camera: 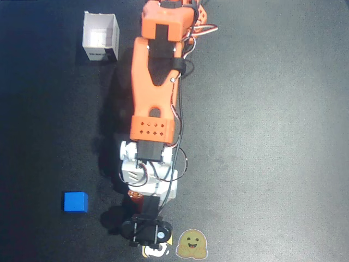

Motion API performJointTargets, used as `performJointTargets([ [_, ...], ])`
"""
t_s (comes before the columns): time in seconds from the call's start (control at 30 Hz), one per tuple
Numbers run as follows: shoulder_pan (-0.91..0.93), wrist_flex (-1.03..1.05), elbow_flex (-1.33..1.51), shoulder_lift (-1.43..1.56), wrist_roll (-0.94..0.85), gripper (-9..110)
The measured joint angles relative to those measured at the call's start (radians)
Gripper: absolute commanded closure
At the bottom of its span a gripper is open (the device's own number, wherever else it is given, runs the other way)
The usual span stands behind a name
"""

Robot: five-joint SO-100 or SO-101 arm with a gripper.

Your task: Put the red cube on top of the blue cube.

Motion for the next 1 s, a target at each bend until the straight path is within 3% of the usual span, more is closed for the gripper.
performJointTargets([
  [0.4, 0.011, 0.008, 0.0, 0.0, 0.023, 93],
  [1.0, 0.097, 0.267, -0.101, 0.081, 0.072, 93],
])
